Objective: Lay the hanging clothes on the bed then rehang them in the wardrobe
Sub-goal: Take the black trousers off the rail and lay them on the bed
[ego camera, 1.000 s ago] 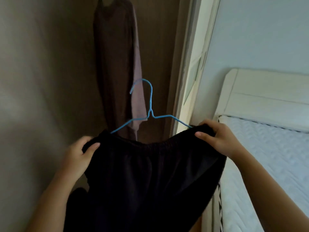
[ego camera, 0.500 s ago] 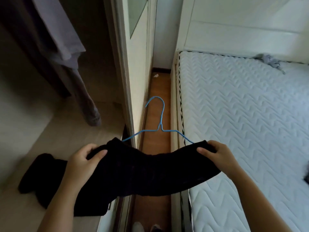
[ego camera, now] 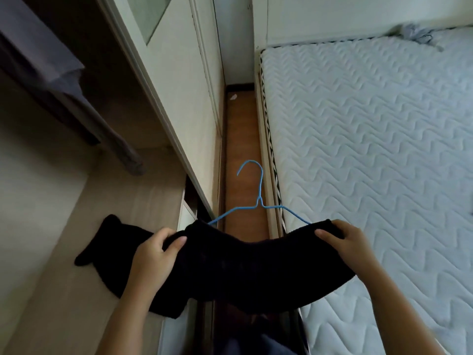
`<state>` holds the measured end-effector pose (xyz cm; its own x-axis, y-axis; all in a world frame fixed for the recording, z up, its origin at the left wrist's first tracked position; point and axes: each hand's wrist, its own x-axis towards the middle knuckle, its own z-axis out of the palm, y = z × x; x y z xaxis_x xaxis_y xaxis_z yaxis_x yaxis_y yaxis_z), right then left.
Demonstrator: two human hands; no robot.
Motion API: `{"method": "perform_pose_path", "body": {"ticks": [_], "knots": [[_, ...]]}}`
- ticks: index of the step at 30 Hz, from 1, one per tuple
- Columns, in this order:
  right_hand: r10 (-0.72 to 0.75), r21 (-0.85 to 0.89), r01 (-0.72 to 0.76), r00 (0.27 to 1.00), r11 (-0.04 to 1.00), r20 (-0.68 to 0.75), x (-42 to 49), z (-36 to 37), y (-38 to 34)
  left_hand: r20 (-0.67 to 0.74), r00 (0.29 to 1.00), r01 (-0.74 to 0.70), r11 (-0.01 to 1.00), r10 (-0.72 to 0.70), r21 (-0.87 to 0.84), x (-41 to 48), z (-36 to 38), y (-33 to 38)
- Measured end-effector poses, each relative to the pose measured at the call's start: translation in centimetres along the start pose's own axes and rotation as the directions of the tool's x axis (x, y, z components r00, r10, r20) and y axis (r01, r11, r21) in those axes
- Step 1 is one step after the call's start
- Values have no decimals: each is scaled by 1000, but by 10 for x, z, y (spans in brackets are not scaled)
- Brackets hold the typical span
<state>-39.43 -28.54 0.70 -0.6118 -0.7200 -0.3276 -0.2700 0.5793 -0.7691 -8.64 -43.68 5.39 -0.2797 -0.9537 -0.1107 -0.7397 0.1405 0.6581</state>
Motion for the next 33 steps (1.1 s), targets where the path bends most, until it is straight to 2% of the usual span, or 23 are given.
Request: {"method": "perform_pose_path", "body": {"ticks": [3, 6, 11, 17, 24, 33], "knots": [[1, 6, 0, 999, 1000, -34, -23, -6, 11, -12, 999, -41, 997, 42, 73, -9, -2, 10], [24, 53, -17, 991, 998, -131, -54, -13, 25, -13, 992, -119, 985, 122, 124, -19, -5, 28], [55, 136, -20, 965, 990, -255, -118, -20, 51, -21, 959, -278, 953, 283, 116, -57, -10, 53], [116, 189, -51, 928, 981, -354, -219, -16, 89, 8, 924, -380, 919, 382, 100, -132, -12, 51], [195, 193, -124, 889, 973, -414, -322, -30, 126, 100, 900, -430, 902, 424, 37, -207, 4, 41], [184, 236, -76, 860, 969, -476, -407, -66, 174, 153, 889, -433, 901, 432, -30, -291, 28, 48]]}}
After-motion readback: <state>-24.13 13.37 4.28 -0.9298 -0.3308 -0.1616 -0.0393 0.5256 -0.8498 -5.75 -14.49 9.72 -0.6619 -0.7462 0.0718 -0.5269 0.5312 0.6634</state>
